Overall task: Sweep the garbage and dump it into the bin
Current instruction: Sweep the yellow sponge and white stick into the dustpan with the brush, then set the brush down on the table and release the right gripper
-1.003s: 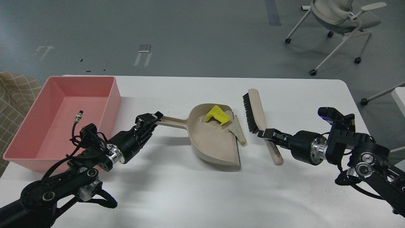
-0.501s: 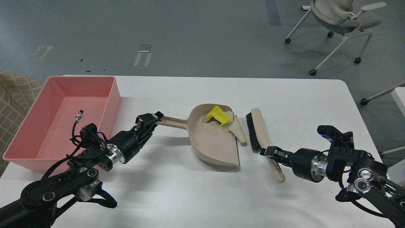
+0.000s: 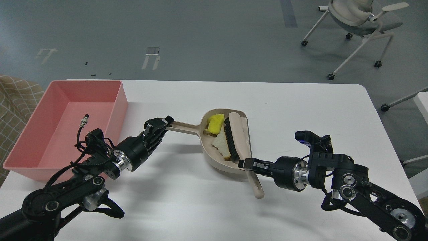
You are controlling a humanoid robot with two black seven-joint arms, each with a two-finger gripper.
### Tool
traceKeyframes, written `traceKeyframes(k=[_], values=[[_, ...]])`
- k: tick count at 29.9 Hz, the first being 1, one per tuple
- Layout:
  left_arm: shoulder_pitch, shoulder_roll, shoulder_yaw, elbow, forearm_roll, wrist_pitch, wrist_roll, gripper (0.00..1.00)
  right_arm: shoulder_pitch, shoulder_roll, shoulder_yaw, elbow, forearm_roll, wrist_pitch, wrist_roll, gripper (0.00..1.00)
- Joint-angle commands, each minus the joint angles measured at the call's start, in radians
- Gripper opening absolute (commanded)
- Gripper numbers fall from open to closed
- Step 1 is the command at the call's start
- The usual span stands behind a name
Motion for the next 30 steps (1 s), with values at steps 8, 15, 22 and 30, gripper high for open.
traceKeyframes(k=[8, 15, 22, 30], values=[[0.000, 0.000, -0.006, -0.002, 0.000, 0.001, 0.002, 0.00, -0.002, -0.111, 0.062, 0.082, 0.008, -0.001, 0.003, 0.00], [-0.003, -0.004, -0.014, -0.008, -0.009, 0.001, 0.002, 0.00, -0.015, -0.197, 0.108, 0.093, 0.008, -0.001, 0.006, 0.00], [0.001, -0.031, -0.017, -0.008, -0.014, 0.002, -0.005, 0.00, -0.051, -0.311, 0.150, 0.084, 0.008, -0.001, 0.014, 0.01], [-0.011, -0.031, -0.044, -0.025, -0.017, 0.002, 0.006, 0.00, -0.110, -0.426, 0.151, 0.087, 0.006, -0.001, 0.014, 0.01]])
